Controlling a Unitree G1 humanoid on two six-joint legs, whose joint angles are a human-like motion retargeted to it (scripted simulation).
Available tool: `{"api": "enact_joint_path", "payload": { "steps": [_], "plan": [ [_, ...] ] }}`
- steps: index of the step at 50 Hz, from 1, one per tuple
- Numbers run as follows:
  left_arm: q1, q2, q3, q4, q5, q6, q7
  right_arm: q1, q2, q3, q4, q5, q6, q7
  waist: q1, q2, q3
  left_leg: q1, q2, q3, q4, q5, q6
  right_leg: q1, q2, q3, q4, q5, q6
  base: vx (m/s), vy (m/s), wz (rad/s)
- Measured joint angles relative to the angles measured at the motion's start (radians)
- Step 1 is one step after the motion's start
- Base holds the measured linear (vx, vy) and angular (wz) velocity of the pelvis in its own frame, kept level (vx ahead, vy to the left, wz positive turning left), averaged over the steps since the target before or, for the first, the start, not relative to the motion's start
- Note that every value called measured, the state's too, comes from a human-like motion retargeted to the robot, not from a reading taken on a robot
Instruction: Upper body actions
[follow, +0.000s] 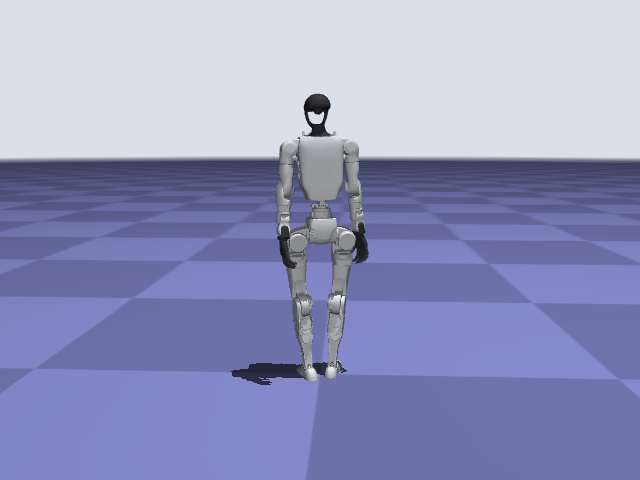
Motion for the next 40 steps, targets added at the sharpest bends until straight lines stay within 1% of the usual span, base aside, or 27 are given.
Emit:
{"api": "enact_joint_path", "payload": {
  "steps": [5, 8, 10, 12, 13, 14, 15, 17, 18, 19, 20, 22, 25, 27, 30, 33, 35, 37, 38, 40],
  "plan": [
    [-0.007, -0.005, -0.008, -0.035, 0.000, -0.014, -0.002, 0.007, -0.006, -0.016, 0.012, 0.024, -0.001, 0.009, -0.012, -0.005, 0.003, -0.037, -0.010, -0.011, 0.111, -0.058, -0.011, -0.012, -0.018, 0.029, 0.005, 0.006, 0.010, 0.00, 0.01, -0.15],
    [-0.012, -0.010, -0.018, -0.053, 0.010, -0.019, -0.003, 0.022, -0.012, -0.021, 0.019, 0.024, 0.006, 0.013, 0.021, -0.010, -0.002, -0.060, -0.032, -0.051, 0.171, -0.065, 0.005, -0.039, -0.039, 0.086, 0.026, 0.020, 0.019, 0.03, 0.08, -1.02],
    [-0.013, -0.018, -0.017, -0.064, 0.016, -0.021, -0.002, 0.028, -0.019, -0.023, 0.024, 0.013, 0.018, 0.014, 0.047, -0.011, -0.004, -0.071, -0.054, -0.141, 0.193, -0.075, 0.019, -0.061, -0.050, 0.138, 0.042, 0.032, 0.025, 0.03, 0.14, -1.46],
    [-0.009, -0.028, -0.012, -0.073, 0.017, -0.028, -0.003, 0.033, -0.023, -0.021, 0.024, 0.006, 0.027, 0.008, 0.073, -0.008, -0.003, -0.067, -0.085, -0.270, 0.186, -0.078, 0.006, -0.078, -0.050, 0.189, 0.051, 0.048, 0.024, 0.01, 0.16, -1.97],
    [-0.009, -0.034, -0.009, -0.079, 0.016, -0.035, -0.007, 0.031, -0.026, -0.018, 0.025, 0.003, 0.030, 0.002, 0.100, -0.007, 0.002, -0.058, -0.102, -0.347, 0.177, -0.083, -0.010, -0.093, -0.049, 0.237, 0.059, 0.061, 0.022, -0.01, 0.16, -2.72],
    [-0.009, -0.039, -0.010, -0.082, 0.014, -0.042, -0.008, 0.029, -0.027, -0.016, 0.023, 0.001, 0.030, -0.001, 0.118, -0.009, 0.007, -0.050, -0.105, -0.368, 0.164, -0.092, -0.021, -0.107, -0.047, 0.278, 0.064, 0.076, 0.020, -0.04, 0.16, -2.91],
    [-0.009, -0.043, -0.013, -0.084, 0.011, -0.049, -0.007, 0.027, -0.029, -0.015, 0.019, 0.000, 0.028, -0.003, 0.132, -0.010, 0.012, -0.042, -0.101, -0.362, 0.148, -0.104, -0.030, -0.120, -0.045, 0.316, 0.068, 0.092, 0.016, -0.10, 0.15, -2.41],
    [-0.017, -0.041, -0.036, -0.073, 0.002, -0.060, -0.003, 0.016, -0.032, -0.012, 0.004, -0.007, 0.020, 0.000, 0.105, -0.003, 0.013, -0.020, -0.091, -0.247, 0.089, -0.112, 0.041, -0.150, -0.031, 0.345, 0.072, 0.120, -0.005, -0.20, 0.13, -1.76],
    [-0.021, -0.037, -0.050, -0.066, 0.005, -0.063, -0.003, 0.009, -0.034, -0.011, -0.005, -0.017, 0.013, 0.000, 0.076, 0.009, 0.010, -0.005, -0.052, -0.114, 0.053, -0.113, 0.060, -0.167, -0.018, 0.345, 0.076, 0.129, -0.019, -0.29, 0.11, -1.44],
    [-0.026, -0.033, -0.065, -0.058, 0.012, -0.061, -0.008, 0.001, -0.036, -0.006, -0.010, -0.026, 0.007, -0.004, 0.046, 0.019, 0.008, 0.000, -0.043, -0.068, 0.031, -0.109, 0.071, -0.188, -0.009, 0.347, 0.079, 0.137, -0.030, -0.32, 0.09, -1.47],
    [-0.032, -0.027, -0.082, -0.049, 0.021, -0.058, -0.015, -0.009, -0.038, 0.001, -0.015, -0.036, 0.002, -0.010, 0.016, 0.030, 0.005, 0.000, -0.050, -0.064, 0.015, -0.103, 0.077, -0.211, -0.001, 0.349, 0.083, 0.145, -0.038, -0.33, 0.07, -1.84],
    [-0.044, -0.011, -0.116, -0.039, 0.039, -0.041, -0.037, -0.026, -0.042, 0.028, -0.014, -0.037, -0.001, -0.033, -0.029, 0.043, 0.018, -0.013, -0.027, 0.005, 0.016, -0.104, 0.074, -0.239, 0.000, 0.333, 0.088, 0.121, -0.072, -0.39, 0.02, -2.30],
    [-0.059, 0.021, -0.142, -0.034, 0.074, -0.019, -0.060, -0.041, -0.055, 0.045, -0.013, -0.049, -0.011, -0.037, -0.056, 0.064, 0.038, 0.004, 0.003, 0.134, -0.007, -0.124, 0.082, -0.258, -0.051, 0.126, 0.081, 0.034, -0.105, -0.39, 0.03, -3.05],
    [-0.058, 0.028, -0.135, -0.032, 0.100, -0.011, -0.060, -0.044, -0.072, 0.031, -0.013, -0.060, -0.004, -0.016, -0.033, 0.070, 0.037, 0.023, 0.017, 0.267, -0.028, -0.143, 0.079, -0.275, -0.072, 0.032, 0.087, -0.028, -0.096, -0.28, 0.03, -3.86],
    [-0.025, 0.024, -0.130, -0.035, 0.081, -0.009, -0.055, -0.039, -0.091, 0.006, -0.016, -0.043, 0.001, -0.013, -0.019, 0.079, 0.026, 0.057, 0.031, 0.446, -0.054, -0.178, 0.063, -0.259, -0.113, -0.209, 0.070, -0.093, -0.063, -0.22, -0.04, -3.97],
    [0.012, 0.005, -0.110, -0.046, 0.042, -0.009, -0.061, -0.048, -0.109, -0.027, -0.017, 0.009, -0.016, 0.006, -0.053, 0.098, 0.018, 0.094, 0.052, 0.656, -0.068, -0.212, 0.030, -0.223, -0.139, -0.468, 0.060, -0.125, -0.002, -0.30, -0.13, -3.69],
    [0.026, -0.014, -0.084, -0.052, 0.031, -0.008, -0.062, -0.062, -0.125, -0.048, -0.013, 0.057, -0.025, 0.032, -0.083, 0.117, 0.014, 0.119, 0.060, 0.794, -0.074, -0.233, 0.003, -0.196, -0.140, -0.630, 0.050, -0.123, 0.029, -0.27, -0.10, -3.43],
    [0.030, -0.033, -0.065, -0.057, 0.032, -0.007, -0.069, -0.081, -0.141, -0.072, -0.006, 0.115, -0.023, 0.048, -0.110, 0.136, 0.006, 0.141, 0.062, 0.920, -0.079, -0.249, -0.030, -0.160, -0.135, -0.803, 0.029, -0.087, 0.055, -0.20, -0.01, -3.22],
    [0.029, -0.041, -0.059, -0.060, 0.035, -0.007, -0.073, -0.090, -0.148, -0.084, -0.003, 0.144, -0.023, 0.049, -0.121, 0.145, 0.002, 0.151, 0.062, 0.974, -0.079, -0.256, -0.048, -0.143, -0.131, -0.878, 0.016, -0.053, 0.064, -0.09, 0.04, -3.10],
    [0.030, -0.053, -0.049, -0.066, 0.045, -0.006, -0.076, -0.097, -0.160, -0.106, 0.003, 0.200, -0.023, 0.048, -0.133, 0.154, -0.007, 0.169, 0.053, 1.039, -0.074, -0.267, -0.084, -0.119, -0.114, -0.964, -0.013, 0.028, 0.072, -0.03, -0.07, -3.02]
  ]
}}
